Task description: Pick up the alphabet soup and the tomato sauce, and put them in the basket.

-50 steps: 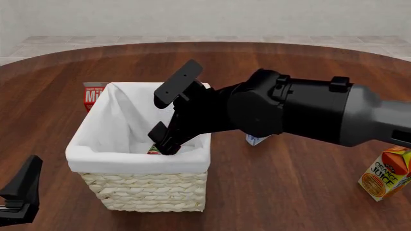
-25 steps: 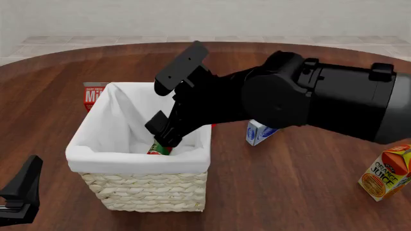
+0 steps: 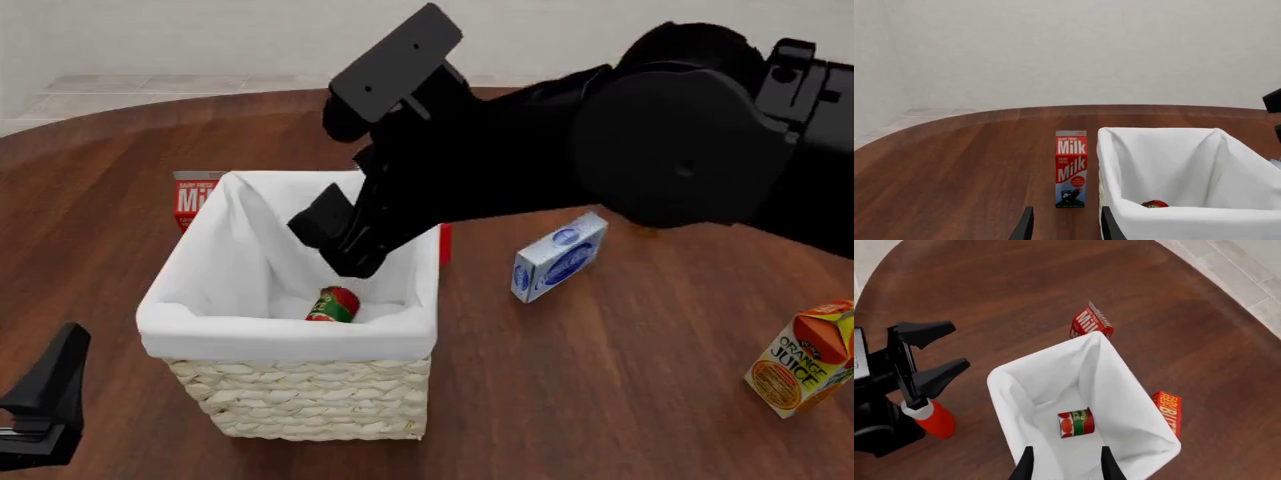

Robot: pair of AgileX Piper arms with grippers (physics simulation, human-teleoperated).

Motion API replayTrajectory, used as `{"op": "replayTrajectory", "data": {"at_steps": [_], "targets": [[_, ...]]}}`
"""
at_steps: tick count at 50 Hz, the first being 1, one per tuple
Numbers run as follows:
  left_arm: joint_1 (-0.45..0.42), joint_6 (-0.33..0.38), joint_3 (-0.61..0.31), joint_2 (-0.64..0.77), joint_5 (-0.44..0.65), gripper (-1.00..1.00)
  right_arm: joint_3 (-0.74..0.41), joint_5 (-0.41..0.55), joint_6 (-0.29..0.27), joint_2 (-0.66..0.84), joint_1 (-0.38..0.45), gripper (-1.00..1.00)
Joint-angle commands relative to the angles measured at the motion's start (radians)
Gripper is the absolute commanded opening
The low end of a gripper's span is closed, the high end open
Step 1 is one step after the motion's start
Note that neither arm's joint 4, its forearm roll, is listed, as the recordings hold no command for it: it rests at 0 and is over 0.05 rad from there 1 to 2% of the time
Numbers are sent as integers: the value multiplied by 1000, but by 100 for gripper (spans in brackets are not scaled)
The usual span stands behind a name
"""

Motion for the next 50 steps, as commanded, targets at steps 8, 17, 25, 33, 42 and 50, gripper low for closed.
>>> {"op": "replayTrajectory", "data": {"at_steps": [8,17,25,33,42,50], "targets": [[-1,6,1,0,0,100,-32,50,-1,-70,3,100],[1,9,0,0,1,100,-38,68,-5,-99,-19,100],[2,12,0,0,2,100,-31,84,-7,-134,-37,100],[5,13,1,0,1,100,-22,99,-10,-164,-61,100],[5,15,2,0,2,100,-4,103,-5,-192,-94,100],[6,17,3,0,2,100,22,104,-2,-221,-120,100]]}}
